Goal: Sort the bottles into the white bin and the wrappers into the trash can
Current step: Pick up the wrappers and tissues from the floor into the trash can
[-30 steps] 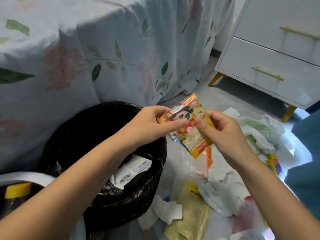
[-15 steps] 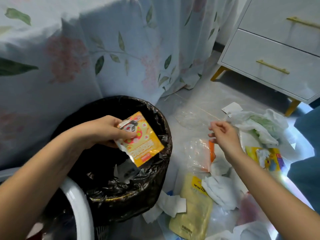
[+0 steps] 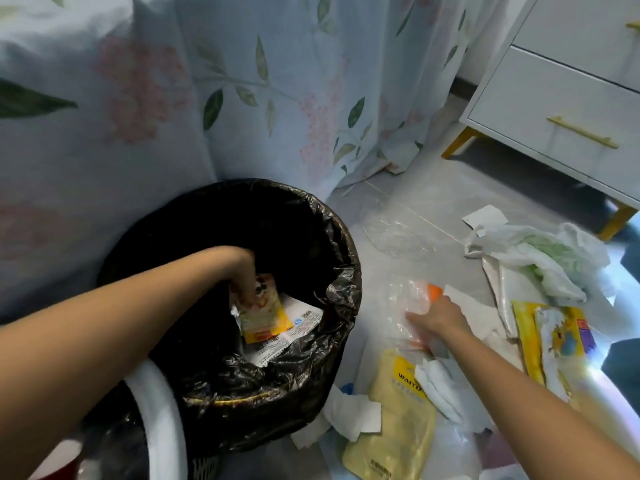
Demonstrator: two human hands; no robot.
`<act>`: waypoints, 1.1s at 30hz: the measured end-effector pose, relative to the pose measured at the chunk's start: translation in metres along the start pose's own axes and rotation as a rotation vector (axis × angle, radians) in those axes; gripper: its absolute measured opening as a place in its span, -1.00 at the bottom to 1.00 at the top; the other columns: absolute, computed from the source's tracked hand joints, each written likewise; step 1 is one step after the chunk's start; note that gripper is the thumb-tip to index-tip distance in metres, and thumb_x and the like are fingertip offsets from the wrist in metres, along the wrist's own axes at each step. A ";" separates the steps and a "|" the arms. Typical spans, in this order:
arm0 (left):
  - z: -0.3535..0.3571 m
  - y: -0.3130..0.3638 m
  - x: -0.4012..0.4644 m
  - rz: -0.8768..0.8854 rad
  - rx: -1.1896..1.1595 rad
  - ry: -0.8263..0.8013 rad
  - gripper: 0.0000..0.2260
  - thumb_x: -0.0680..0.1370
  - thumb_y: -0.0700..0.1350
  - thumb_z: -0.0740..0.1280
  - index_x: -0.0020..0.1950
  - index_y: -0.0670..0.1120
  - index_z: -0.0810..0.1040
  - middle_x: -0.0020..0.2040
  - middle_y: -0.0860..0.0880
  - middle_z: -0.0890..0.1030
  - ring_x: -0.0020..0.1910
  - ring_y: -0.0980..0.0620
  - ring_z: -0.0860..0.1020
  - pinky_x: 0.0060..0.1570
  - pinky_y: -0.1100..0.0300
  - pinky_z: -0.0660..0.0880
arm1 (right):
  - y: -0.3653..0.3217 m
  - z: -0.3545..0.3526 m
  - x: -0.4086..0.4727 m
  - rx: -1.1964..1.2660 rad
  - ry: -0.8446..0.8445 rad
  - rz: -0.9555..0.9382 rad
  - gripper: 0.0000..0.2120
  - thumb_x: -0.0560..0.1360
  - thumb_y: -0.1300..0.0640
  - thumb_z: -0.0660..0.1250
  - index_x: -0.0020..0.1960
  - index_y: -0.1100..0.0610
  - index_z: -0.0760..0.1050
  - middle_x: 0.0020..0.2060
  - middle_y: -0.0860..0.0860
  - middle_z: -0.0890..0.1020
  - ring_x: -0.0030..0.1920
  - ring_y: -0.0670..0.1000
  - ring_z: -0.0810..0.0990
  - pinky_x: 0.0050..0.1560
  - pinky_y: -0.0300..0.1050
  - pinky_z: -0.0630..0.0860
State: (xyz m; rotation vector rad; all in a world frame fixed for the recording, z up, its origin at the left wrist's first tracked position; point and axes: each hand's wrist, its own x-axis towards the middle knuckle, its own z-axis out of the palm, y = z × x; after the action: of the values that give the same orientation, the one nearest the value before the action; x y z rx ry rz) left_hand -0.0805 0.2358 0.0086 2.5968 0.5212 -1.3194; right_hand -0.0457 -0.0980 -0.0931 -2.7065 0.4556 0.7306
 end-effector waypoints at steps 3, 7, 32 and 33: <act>0.016 0.001 0.005 -0.083 0.124 -0.088 -0.58 0.56 -0.05 0.33 0.36 -0.23 0.44 0.31 -0.07 0.52 0.16 0.02 0.55 -0.05 0.31 0.43 | 0.005 0.007 0.002 0.031 0.034 0.004 -0.46 0.40 -0.06 0.42 0.23 0.23 0.38 0.13 0.17 0.56 0.14 0.20 0.55 0.06 0.00 0.51; -0.003 0.010 -0.012 0.001 0.269 0.103 -0.43 0.39 0.09 0.49 0.29 -0.17 0.50 0.22 -0.09 0.57 0.16 -0.08 0.56 0.18 0.07 0.49 | 0.009 0.001 0.003 0.171 0.007 -0.080 -0.73 0.47 0.09 0.36 0.09 0.23 0.55 -0.01 0.17 0.63 0.02 0.19 0.58 -0.01 -0.07 0.49; -0.016 0.035 -0.124 0.578 -1.460 0.200 -0.73 0.41 -0.27 0.44 0.08 -0.32 0.62 0.00 -0.24 0.67 -0.07 -0.15 0.65 0.06 0.05 0.59 | -0.120 -0.134 -0.170 0.882 -0.300 -0.742 -0.82 0.50 0.16 0.34 0.09 0.13 0.56 -0.17 0.03 0.70 -0.22 0.00 0.66 -0.21 -0.04 0.65; -0.017 0.029 -0.120 0.564 -1.452 0.193 -0.74 0.38 -0.26 0.45 0.05 -0.30 0.63 -0.03 -0.22 0.67 -0.13 -0.11 0.64 0.00 0.08 0.60 | -0.117 -0.136 -0.165 0.921 -0.283 -0.716 -0.80 0.50 0.15 0.34 0.10 0.16 0.55 -0.19 0.05 0.68 -0.27 0.02 0.64 -0.25 -0.08 0.66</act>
State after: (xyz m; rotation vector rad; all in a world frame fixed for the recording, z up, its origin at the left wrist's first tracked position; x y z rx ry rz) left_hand -0.1221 0.1878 0.1163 1.4117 0.4402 -0.2212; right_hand -0.0785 -0.0050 0.1296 -1.6705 -0.2197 0.4930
